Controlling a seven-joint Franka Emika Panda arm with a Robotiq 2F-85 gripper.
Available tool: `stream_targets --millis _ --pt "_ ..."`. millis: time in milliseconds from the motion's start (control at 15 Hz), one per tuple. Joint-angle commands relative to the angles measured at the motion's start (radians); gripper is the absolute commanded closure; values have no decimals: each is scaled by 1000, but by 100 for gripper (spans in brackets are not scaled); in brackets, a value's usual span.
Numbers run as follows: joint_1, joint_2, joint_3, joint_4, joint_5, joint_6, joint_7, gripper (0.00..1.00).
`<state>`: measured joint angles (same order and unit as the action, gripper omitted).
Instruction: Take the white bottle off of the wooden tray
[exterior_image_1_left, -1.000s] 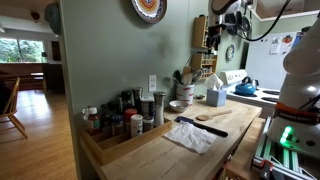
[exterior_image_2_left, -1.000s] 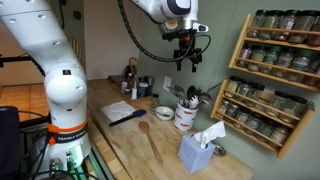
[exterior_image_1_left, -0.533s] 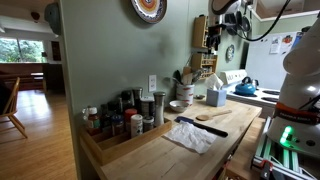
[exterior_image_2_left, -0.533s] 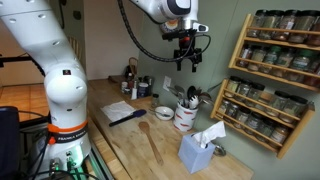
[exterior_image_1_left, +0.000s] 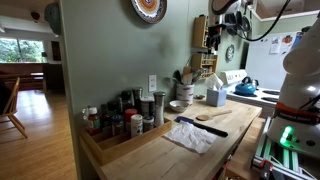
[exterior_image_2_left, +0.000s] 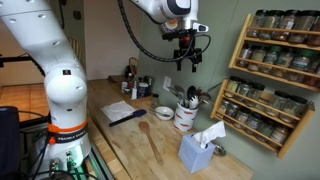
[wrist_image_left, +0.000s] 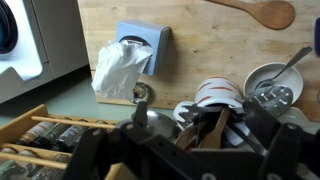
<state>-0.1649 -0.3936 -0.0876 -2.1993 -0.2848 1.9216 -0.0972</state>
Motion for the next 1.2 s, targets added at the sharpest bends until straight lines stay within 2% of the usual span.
stream_targets --millis 0,333,600,933,1133 --pt "13 0 -11 2 -4 -3 4 0" --pt "108 -85 56 -107 -14 -16 -115 0" --pt "201 -167 113 -227 22 -8 -124 0" --pt "358 -225 212 -276 220 -46 -56 0" --pt "428 -222 310 -279 263 31 27 0"
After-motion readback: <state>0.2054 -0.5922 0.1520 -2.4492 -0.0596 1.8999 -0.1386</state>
